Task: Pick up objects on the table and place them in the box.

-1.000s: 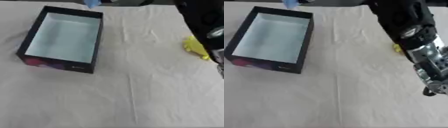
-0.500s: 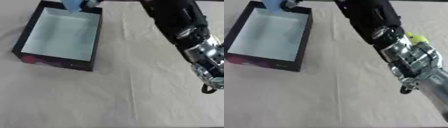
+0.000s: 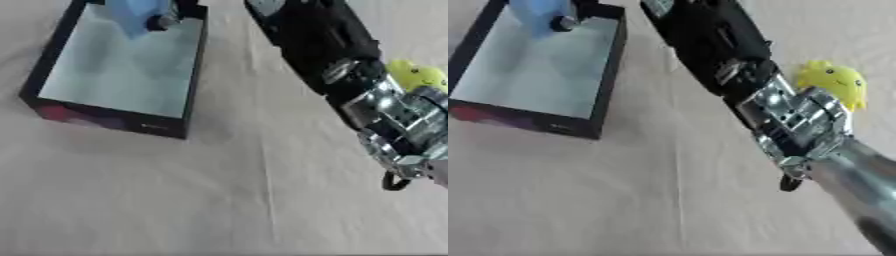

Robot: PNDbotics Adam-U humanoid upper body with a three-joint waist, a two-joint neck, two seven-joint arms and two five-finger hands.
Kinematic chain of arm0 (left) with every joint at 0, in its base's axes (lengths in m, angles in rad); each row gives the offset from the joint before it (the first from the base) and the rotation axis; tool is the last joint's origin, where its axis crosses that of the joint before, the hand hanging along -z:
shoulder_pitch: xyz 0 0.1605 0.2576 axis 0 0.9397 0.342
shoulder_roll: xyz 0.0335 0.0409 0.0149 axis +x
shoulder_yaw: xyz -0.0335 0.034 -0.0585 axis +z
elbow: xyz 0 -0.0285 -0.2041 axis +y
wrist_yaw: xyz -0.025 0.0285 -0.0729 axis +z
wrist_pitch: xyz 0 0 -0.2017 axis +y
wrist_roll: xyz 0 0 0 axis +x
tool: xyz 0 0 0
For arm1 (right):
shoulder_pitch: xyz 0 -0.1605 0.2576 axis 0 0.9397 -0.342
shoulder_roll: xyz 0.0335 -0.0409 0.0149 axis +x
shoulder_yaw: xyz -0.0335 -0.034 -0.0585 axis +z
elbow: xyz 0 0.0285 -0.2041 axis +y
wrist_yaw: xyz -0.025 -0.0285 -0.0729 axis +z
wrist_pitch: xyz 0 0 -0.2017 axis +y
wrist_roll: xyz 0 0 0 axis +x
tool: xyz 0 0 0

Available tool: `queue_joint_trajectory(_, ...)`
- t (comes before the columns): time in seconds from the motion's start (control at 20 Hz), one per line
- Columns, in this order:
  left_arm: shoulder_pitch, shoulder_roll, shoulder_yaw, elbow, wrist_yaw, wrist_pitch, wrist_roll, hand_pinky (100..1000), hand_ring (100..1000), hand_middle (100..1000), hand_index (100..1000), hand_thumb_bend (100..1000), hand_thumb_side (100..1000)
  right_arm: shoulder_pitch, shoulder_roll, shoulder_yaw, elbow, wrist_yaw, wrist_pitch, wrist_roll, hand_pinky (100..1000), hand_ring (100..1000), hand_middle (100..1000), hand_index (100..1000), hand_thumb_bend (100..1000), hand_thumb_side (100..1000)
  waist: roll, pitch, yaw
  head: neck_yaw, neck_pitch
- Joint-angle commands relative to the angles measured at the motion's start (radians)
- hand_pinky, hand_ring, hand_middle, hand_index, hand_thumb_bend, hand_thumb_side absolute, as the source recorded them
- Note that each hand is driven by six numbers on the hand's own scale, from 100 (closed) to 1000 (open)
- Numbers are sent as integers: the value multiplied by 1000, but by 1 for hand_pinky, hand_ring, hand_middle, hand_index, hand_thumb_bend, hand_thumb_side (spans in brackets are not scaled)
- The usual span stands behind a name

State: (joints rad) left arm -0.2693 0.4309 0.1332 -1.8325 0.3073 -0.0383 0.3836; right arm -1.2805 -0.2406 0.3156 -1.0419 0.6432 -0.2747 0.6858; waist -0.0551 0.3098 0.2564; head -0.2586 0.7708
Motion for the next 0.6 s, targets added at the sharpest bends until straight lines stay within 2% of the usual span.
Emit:
queue_joint_trajectory(0.05,-14,18,11,-20,0,-2,7,803,662,798,833,414,701,-11,7,3,7,23,-13,-5,889,728,531,670,438,100,6,-14,5,-7,-7)
queue_joint_trajectory(0.1,-14,17,11,-19,0,-1,8,803,662,798,833,414,701,-8,10,4,12,31,-17,-4,889,728,532,670,400,100,5,-14,6,-7,-8)
queue_joint_trajectory(0.2,-13,16,11,-19,0,-1,8,803,662,798,833,413,701,-4,14,6,17,49,-24,-3,900,777,627,746,404,100,5,-14,5,-7,-8)
queue_joint_trajectory(0.3,-12,15,11,-18,0,0,7,803,661,798,833,413,702,0,16,6,21,65,-35,1,914,822,711,799,436,219,5,-14,4,-6,-10)
queue_joint_trajectory(0.35,-12,14,10,-17,0,1,7,803,661,798,833,413,702,2,18,5,22,71,-41,3,935,880,791,861,474,331,5,-13,3,-5,-11)
queue_joint_trajectory(0.4,-13,14,10,-16,1,1,6,803,661,798,833,413,702,3,19,4,23,78,-46,2,940,894,810,877,483,352,6,-13,2,-4,-11)
queue_joint_trajectory(0.45,-13,13,10,-16,1,0,6,803,661,798,833,413,702,4,20,4,23,88,-53,0,952,929,863,913,538,432,7,-13,2,-4,-12)
queue_joint_trajectory(0.6,-12,12,10,-15,1,1,5,804,661,798,833,413,702,7,21,0,22,118,-69,-9,958,946,888,935,600,463,10,-11,-1,-3,-13)
